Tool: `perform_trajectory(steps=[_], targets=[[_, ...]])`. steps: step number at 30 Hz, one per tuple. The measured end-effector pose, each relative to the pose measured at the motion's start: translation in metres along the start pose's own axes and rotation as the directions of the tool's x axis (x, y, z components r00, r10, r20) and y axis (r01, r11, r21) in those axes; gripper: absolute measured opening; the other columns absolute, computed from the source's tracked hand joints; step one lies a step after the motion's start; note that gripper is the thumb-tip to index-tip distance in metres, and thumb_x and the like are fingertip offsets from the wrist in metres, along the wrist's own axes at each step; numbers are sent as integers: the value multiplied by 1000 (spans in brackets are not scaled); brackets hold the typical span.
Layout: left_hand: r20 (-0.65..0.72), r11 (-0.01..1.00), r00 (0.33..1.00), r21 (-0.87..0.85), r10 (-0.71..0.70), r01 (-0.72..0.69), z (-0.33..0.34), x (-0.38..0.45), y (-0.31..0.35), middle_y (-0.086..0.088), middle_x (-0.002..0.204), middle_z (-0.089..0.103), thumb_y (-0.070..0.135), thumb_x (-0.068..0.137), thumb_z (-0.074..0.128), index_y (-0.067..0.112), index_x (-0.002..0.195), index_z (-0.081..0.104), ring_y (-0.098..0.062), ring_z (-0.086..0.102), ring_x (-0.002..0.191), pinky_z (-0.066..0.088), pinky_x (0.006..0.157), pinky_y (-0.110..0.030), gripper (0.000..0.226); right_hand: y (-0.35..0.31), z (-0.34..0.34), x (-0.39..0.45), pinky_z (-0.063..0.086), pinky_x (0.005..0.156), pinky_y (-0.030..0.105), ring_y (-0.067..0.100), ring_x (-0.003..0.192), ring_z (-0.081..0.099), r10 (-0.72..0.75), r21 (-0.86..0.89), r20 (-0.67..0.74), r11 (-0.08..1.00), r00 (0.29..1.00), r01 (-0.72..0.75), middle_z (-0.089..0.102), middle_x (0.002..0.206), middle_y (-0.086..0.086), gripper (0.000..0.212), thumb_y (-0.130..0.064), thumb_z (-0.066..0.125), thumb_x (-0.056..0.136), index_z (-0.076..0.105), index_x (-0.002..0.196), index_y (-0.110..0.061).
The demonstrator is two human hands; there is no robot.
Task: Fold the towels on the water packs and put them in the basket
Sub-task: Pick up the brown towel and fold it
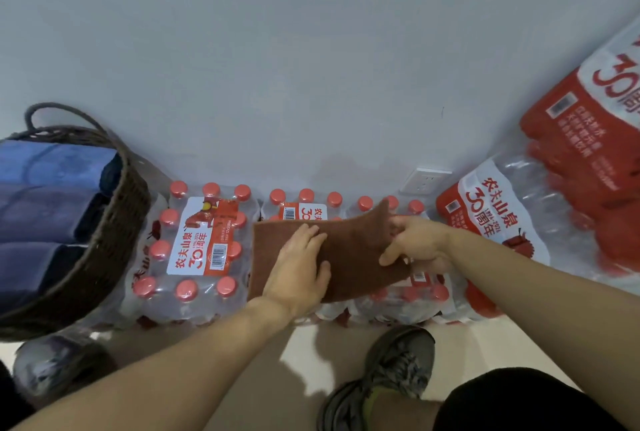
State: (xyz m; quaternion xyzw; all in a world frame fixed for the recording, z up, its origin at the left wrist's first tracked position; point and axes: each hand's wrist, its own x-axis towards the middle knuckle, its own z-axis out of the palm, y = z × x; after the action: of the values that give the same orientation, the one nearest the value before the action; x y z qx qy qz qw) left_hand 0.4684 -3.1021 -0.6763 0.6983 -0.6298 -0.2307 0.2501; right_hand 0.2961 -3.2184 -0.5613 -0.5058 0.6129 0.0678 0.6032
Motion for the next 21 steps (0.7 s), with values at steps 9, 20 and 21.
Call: perform_trajectory(steps=[9,20,21], targets=[[500,54,805,-838,-320,542,-64,1,8,-18,96,69,37,100,48,7,113,67,-31,67,85,57,83,-46,37,-34,80,-11,59,74,41,21,90,68,-267,-80,94,958,959,274,67,101,3,78,18,61,79,48,137,-33],[260,325,787,-805,-559,497,-47,-5,-40,-16,98,73,-1,81,73,15,104,62,-34,70,93,56,88,-51,29,-26,96,18,56,81,33,22,96,65,-273,-401,-49,886,961,231,64,112,10,70,-11,68,87,30,146,-18],[250,367,794,-783,-554,502,-47,-6,-43,-13,97,74,-1,79,76,17,102,62,-31,71,92,56,88,-50,33,-23,91,20,55,82,29,20,100,64,-305,-464,-45,850,951,251,63,114,7,70,-11,69,87,32,146,-21]])
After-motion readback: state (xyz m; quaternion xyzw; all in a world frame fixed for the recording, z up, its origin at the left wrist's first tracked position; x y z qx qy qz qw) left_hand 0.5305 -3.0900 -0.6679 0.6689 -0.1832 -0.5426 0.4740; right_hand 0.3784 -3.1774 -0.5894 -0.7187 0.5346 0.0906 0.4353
